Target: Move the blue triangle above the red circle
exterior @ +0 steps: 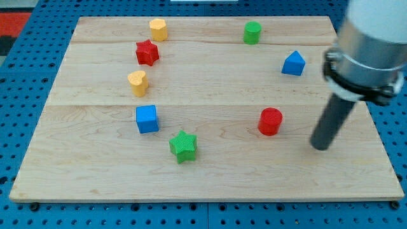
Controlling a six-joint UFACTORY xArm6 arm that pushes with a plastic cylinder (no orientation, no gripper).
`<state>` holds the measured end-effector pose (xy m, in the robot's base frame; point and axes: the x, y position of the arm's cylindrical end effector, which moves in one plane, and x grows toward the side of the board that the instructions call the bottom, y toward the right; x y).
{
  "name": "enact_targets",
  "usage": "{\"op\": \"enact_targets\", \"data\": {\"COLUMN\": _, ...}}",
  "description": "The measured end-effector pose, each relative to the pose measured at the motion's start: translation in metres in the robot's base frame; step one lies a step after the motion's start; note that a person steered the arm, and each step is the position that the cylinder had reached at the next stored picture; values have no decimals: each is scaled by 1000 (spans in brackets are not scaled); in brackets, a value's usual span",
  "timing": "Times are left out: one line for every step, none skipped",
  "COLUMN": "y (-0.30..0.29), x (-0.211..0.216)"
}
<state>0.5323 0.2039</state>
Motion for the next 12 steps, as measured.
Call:
{"op": "enact_targets", "data": {"y": 16, "x": -40}}
{"op": "enact_targets", "data": {"y": 21, "x": -91}}
{"op": "enact_targets", "data": {"y": 35, "x": -138}}
{"op": "enact_targets", "data": {"y": 35, "x": -179}}
{"op": "enact_targets", "data": {"y": 35, "x": -204}}
{"op": "enact_targets", "data": {"y": -13, "x": -202}}
{"op": "enact_targets", "data": {"y": -29, "x": -188}}
{"op": "enact_targets", "data": {"y": -39, "x": -170}}
{"op": "enact_targets", "data": {"y": -60, "x": -201}}
{"op": "enact_targets", "data": {"y": -90, "x": -205}}
{"op": "enact_targets", "data": {"y": -116, "x": -201}}
{"op": "enact_targets", "data": {"y": -81, "x": -192}}
